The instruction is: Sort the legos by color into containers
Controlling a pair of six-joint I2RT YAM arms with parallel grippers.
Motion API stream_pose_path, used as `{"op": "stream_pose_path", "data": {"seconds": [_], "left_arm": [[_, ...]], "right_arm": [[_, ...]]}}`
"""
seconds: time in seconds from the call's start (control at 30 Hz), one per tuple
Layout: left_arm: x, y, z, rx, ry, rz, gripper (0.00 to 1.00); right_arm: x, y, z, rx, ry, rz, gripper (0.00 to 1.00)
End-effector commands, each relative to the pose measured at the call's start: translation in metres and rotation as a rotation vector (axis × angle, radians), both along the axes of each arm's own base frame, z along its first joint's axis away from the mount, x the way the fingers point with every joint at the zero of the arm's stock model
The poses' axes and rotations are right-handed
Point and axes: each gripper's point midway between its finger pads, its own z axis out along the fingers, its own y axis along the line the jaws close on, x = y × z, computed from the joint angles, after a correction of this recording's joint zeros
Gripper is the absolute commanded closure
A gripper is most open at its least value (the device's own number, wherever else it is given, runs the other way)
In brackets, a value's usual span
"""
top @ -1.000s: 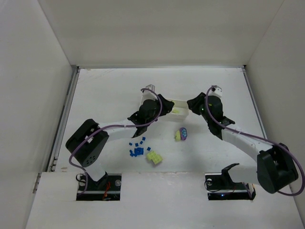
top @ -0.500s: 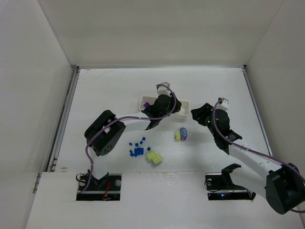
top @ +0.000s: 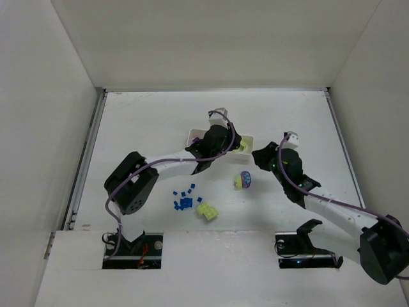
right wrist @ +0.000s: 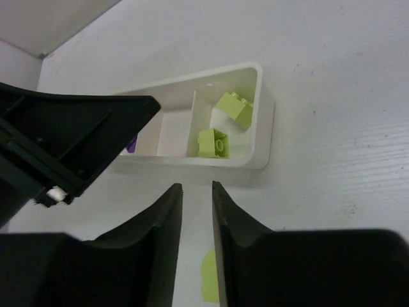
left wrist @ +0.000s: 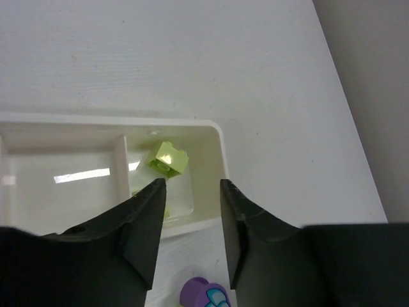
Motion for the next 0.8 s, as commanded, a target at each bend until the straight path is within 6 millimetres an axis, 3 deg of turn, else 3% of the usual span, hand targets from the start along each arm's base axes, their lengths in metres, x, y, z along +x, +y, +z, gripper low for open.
{"op": "stream_pose_path", "data": {"seconds": [0.0, 0.13, 0.2, 0.3, 0.43, 0.57, 0.77], "left_arm": [[-0.010, 0.026, 0.057, -0.066, -0.091, 0.021, 0.66], [-0.035, 0.065, 0.049, -0.052, -0.075, 0.054, 0.74], [-0.048, 0.085, 0.043, -0.038, -0.065, 0.072, 0.75], [-0.065, 0.116, 0.034, -0.023, -0.051, 0.104, 0.74], [-0.080, 0.152, 0.024, -0.028, -0.016, 0.155, 0.72], [-0.089, 0.178, 0.019, -0.028, -0.003, 0.196, 0.71], [-0.097, 0.193, 0.016, -0.038, 0.002, 0.213, 0.70]], "right_arm": [[0.007, 0.019, 0.022, -0.022, -0.055, 0.049, 0.74], [-0.008, 0.056, 0.009, -0.108, -0.037, 0.183, 0.74], [-0.025, 0.081, -0.002, -0.147, -0.015, 0.287, 0.72], [-0.067, 0.121, -0.008, -0.174, -0.012, 0.464, 0.61], [-0.122, 0.153, -0.012, -0.222, -0.021, 0.648, 0.46], [-0.160, 0.164, -0.017, -0.281, -0.013, 0.744, 0.28], [-0.175, 0.170, -0.036, -0.363, 0.057, 0.778, 0.07]]}}
